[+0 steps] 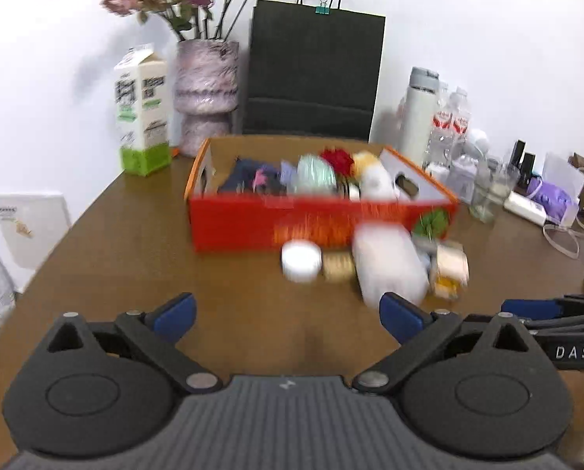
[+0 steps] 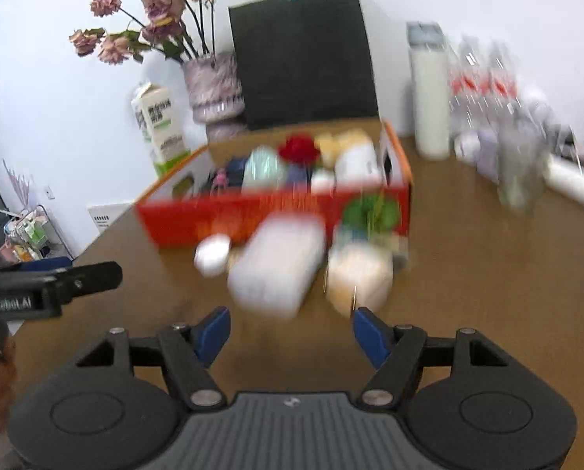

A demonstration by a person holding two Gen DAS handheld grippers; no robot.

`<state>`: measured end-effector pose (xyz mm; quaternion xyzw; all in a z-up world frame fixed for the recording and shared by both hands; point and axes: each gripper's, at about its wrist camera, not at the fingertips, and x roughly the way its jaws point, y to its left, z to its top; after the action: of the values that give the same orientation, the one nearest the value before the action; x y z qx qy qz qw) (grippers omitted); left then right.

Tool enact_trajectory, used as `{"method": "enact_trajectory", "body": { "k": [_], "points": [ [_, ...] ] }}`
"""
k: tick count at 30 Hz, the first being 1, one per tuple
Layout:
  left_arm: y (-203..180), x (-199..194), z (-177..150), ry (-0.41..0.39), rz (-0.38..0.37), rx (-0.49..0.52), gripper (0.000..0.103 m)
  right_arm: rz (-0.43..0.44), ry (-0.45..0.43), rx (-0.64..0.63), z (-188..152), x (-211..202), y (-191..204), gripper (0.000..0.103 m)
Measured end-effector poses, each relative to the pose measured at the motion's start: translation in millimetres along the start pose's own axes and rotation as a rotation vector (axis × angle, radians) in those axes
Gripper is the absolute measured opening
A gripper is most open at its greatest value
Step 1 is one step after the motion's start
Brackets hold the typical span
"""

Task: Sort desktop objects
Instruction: 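Grasp the frosted plastic container with the left tool while the right tool grasps the cream cube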

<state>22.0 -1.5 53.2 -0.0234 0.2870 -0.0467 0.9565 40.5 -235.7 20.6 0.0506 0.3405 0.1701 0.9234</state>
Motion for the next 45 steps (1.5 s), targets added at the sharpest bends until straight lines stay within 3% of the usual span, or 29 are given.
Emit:
{"method": "enact_trajectory", "body": {
  "k": [2, 5, 10, 17, 22, 27, 29, 32, 35, 37, 39, 42, 45],
  "points": [
    [-4, -16, -31, -0.010, 0.044, -0.045, 0.102, -0.026, -0.011, 0.007, -28, -14, 7, 0.069],
    [-11, -37, -70, 0.009, 0.049, -0.053, 0.102, -0.035, -0.012, 0.026, -63, -32, 16, 0.069],
    [-16, -51, -94, 0.059, 0.040, 0.008, 0.102, -0.063, 0.003, 0.000, -82, -46, 20, 0.069],
    [-25, -37, -72, 0.023, 0.022, 0.038, 0.102, -0.080, -0.042, 0.027, -64, -35, 7, 0.067],
    [-48, 0, -31, -0.054, -0.032, 0.136, 0.102, -0.103, -0.134, 0.136, -11, -2, -18, 0.062],
    [-72, 50, 2, -0.029, -0.095, 0.209, 0.102, -0.169, -0.112, 0.164, 40, 59, -34, 0.060],
    [-76, 64, 9, -0.026, -0.110, 0.205, 0.102, -0.194, -0.078, 0.154, 45, 76, -40, 0.055],
    [-78, 86, 18, -0.008, -0.108, 0.202, 0.101, -0.154, -0.093, 0.157, 40, 71, -49, 0.037],
    [-82, 107, 28, 0.017, -0.123, 0.175, 0.099, -0.188, -0.122, 0.141, 33, 60, -58, 0.034],
    [-87, 122, 35, 0.037, -0.138, 0.157, 0.092, -0.157, -0.135, 0.172, 29, 58, -68, 0.034],
    [-93, 140, 37, 0.090, -0.122, 0.148, 0.072, -0.113, -0.150, 0.222, 25, 57, -78, 0.036],
    [-96, 141, 31, 0.098, -0.114, 0.145, 0.067, -0.082, -0.154, 0.258, 24, 55, -83, 0.039],
    [-93, 115, 22, 0.105, -0.109, 0.124, 0.067, -0.072, -0.157, 0.219, 21, 53, -76, 0.055]
  ]
}}
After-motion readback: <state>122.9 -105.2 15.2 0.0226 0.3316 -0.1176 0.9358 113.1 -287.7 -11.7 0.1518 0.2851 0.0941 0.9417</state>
